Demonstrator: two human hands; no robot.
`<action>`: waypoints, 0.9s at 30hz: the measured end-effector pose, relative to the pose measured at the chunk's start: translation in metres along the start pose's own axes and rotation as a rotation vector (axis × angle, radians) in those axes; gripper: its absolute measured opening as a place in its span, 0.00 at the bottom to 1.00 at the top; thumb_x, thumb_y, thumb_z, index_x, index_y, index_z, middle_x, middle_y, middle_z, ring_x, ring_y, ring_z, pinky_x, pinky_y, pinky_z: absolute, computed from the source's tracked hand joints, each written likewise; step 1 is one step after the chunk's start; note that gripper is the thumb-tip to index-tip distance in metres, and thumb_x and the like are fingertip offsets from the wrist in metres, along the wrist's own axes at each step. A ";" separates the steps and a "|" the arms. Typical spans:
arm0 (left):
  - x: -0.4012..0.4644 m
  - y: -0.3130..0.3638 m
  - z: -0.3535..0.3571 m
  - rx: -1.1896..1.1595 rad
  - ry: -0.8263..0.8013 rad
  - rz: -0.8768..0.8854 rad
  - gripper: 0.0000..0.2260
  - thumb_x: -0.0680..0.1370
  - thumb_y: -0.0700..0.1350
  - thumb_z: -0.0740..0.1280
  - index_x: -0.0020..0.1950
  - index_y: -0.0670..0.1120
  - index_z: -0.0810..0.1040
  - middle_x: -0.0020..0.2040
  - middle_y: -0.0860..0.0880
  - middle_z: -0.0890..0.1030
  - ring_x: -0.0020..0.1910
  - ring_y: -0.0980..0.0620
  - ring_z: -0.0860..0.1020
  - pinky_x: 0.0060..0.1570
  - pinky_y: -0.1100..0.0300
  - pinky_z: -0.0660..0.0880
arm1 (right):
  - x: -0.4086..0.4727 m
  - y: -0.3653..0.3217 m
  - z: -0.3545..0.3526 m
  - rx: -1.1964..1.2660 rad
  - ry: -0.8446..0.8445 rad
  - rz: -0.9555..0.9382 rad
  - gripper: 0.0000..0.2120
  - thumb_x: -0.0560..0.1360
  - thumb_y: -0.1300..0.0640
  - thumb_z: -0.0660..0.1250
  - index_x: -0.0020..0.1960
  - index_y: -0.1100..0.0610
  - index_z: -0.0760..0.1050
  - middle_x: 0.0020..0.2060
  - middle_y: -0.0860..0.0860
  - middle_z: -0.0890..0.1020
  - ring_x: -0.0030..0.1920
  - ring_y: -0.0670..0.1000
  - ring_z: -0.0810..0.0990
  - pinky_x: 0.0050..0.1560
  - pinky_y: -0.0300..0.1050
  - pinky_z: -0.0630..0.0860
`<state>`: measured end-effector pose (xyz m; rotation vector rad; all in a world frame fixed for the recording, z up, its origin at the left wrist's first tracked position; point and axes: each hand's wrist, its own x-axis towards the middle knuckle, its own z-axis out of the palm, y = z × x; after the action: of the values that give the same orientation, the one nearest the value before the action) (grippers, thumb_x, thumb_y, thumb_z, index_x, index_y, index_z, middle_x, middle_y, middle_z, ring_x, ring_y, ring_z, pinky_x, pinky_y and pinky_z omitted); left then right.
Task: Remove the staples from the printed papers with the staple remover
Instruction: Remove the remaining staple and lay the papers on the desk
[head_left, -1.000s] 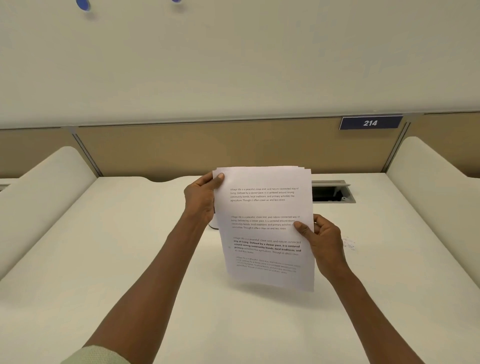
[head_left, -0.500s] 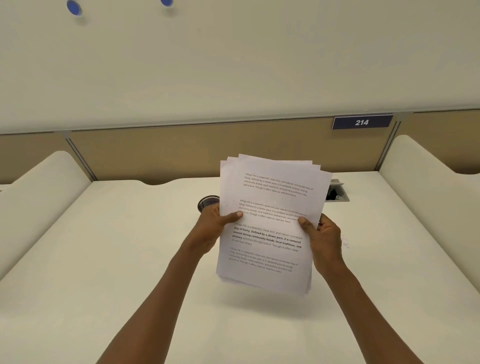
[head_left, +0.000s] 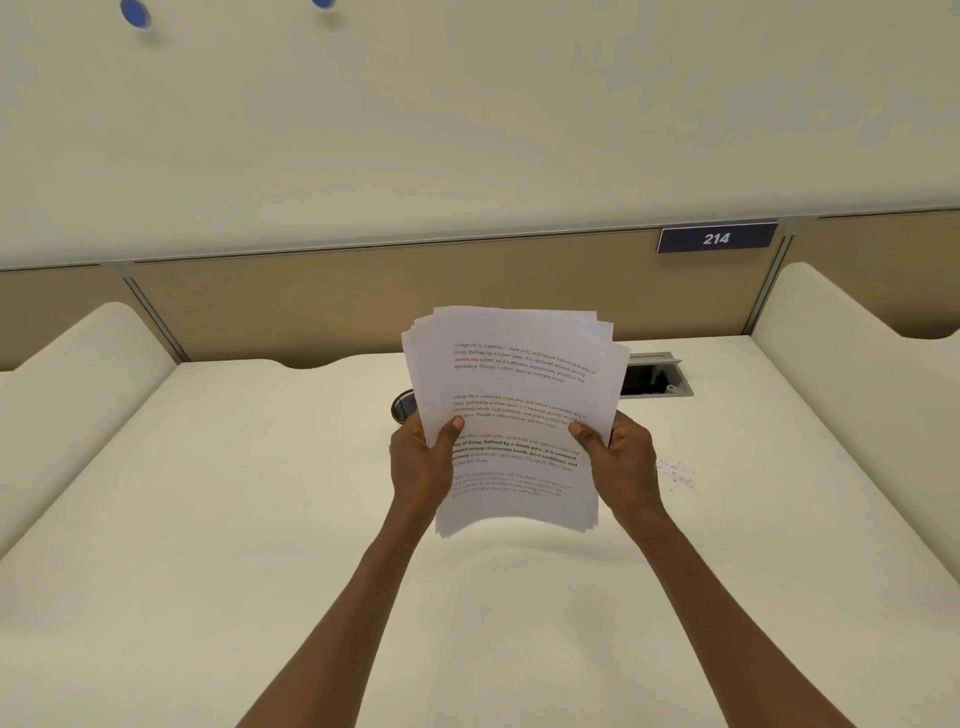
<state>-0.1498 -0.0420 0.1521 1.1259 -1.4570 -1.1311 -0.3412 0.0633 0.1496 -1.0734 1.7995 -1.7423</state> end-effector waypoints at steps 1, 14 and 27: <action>-0.002 0.000 -0.001 -0.012 0.007 0.004 0.06 0.79 0.41 0.70 0.50 0.53 0.81 0.45 0.56 0.86 0.42 0.55 0.85 0.40 0.60 0.82 | 0.000 -0.001 0.000 0.017 -0.002 0.005 0.04 0.78 0.58 0.67 0.49 0.50 0.78 0.45 0.48 0.84 0.44 0.48 0.84 0.39 0.39 0.81; -0.018 -0.027 -0.004 -0.044 -0.047 -0.054 0.10 0.78 0.43 0.72 0.59 0.48 0.81 0.51 0.52 0.87 0.47 0.50 0.86 0.46 0.49 0.84 | -0.009 0.020 0.003 0.073 -0.105 0.133 0.10 0.75 0.56 0.71 0.55 0.50 0.77 0.50 0.49 0.85 0.44 0.51 0.85 0.45 0.49 0.84; -0.020 -0.019 -0.008 -0.082 -0.013 -0.033 0.12 0.77 0.46 0.74 0.59 0.50 0.80 0.51 0.54 0.86 0.48 0.52 0.85 0.44 0.55 0.83 | -0.006 0.005 0.003 0.130 -0.105 0.116 0.11 0.73 0.57 0.74 0.53 0.48 0.78 0.48 0.45 0.85 0.44 0.50 0.85 0.42 0.43 0.82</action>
<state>-0.1367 -0.0265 0.1321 1.0908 -1.3943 -1.2121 -0.3361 0.0653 0.1431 -0.9700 1.6278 -1.6772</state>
